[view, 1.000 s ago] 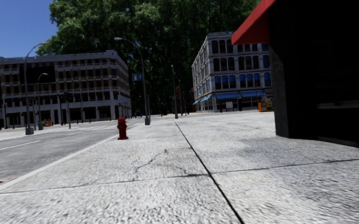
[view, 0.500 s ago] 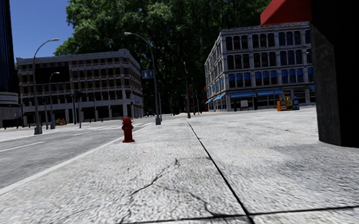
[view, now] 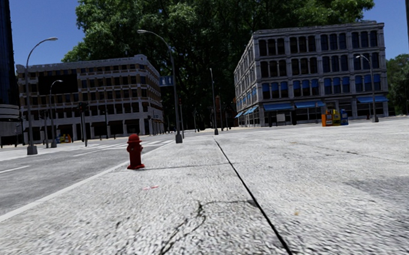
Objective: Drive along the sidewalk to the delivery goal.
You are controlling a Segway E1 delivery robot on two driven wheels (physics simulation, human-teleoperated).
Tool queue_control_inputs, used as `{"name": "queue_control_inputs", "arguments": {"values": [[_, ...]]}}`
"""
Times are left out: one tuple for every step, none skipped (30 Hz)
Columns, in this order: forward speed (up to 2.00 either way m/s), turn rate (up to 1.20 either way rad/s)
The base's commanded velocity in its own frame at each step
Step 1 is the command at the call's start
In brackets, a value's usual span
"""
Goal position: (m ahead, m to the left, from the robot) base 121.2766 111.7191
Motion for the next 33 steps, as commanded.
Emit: {"name": "queue_control_inputs", "arguments": {"values": [[2.00,0.00],[2.00,0.00],[2.00,0.00],[2.00,0.00],[2.00,0.00],[2.00,0.00],[2.00,0.00],[2.00,0.00],[2.00,0.00],[2.00,0.00],[2.00,0.00],[2.00,0.00],[2.00,0.00],[2.00,0.00],[2.00,0.00],[2.00,0.00],[2.00,0.00],[2.00,0.00],[2.00,0.00],[2.00,0.00],[2.00,0.00],[2.00,0.00],[2.00,0.00],[2.00,0.00],[2.00,0.00],[2.00,0.00],[2.00,0.00],[2.00,0.00],[2.00,0.00],[2.00,0.00],[2.00,0.00],[2.00,0.00],[2.00,0.00]]}}
